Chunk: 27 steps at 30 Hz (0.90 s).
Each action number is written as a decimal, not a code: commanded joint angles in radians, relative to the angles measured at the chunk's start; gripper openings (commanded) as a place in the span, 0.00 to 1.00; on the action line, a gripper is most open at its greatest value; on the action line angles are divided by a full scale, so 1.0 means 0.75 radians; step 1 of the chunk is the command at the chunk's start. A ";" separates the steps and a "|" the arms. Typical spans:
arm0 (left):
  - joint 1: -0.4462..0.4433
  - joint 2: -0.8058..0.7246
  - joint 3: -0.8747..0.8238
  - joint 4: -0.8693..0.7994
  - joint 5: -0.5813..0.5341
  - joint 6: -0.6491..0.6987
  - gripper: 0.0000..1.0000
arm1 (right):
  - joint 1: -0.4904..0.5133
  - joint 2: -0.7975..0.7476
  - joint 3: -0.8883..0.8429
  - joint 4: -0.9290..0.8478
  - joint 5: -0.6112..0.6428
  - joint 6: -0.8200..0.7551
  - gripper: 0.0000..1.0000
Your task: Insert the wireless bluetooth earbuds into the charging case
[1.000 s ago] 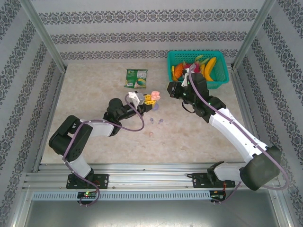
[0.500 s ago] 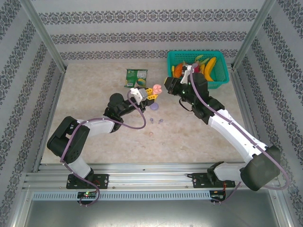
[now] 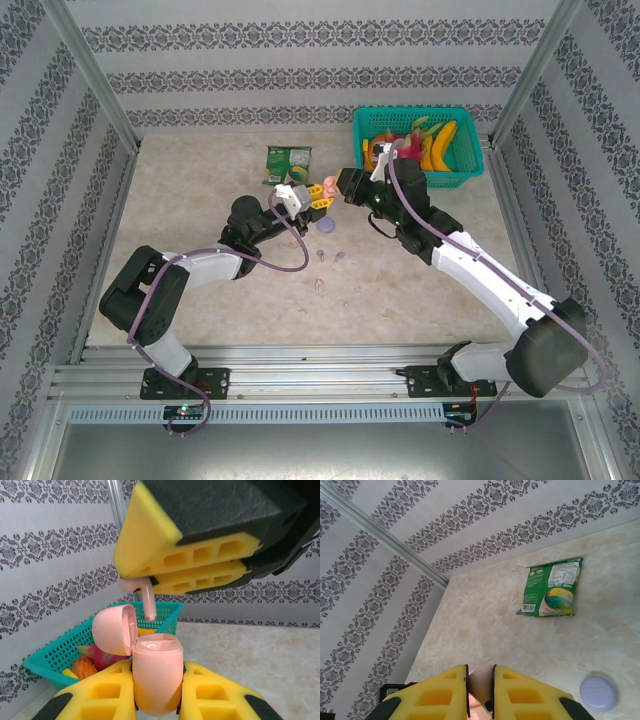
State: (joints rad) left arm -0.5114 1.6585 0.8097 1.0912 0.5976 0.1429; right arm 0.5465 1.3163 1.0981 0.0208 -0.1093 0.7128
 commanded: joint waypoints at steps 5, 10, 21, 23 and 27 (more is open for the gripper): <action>-0.018 -0.011 0.035 0.062 0.003 -0.008 0.00 | 0.023 0.017 -0.024 0.064 0.025 0.025 0.16; -0.018 -0.011 0.037 0.076 0.004 -0.019 0.00 | 0.022 0.016 -0.044 0.068 0.029 0.029 0.16; -0.018 -0.008 0.040 0.081 0.006 -0.025 0.00 | 0.021 -0.020 -0.086 0.068 0.028 0.040 0.16; -0.018 -0.008 0.041 0.081 0.006 -0.025 0.00 | 0.024 -0.029 -0.094 0.067 0.027 0.041 0.16; -0.018 -0.004 0.043 0.087 0.006 -0.025 0.00 | 0.024 -0.042 -0.109 0.068 0.032 0.044 0.16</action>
State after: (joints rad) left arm -0.5114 1.6588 0.8104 1.0912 0.5957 0.1307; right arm 0.5526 1.3025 1.0409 0.0803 -0.0940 0.7349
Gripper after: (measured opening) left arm 0.200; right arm 0.164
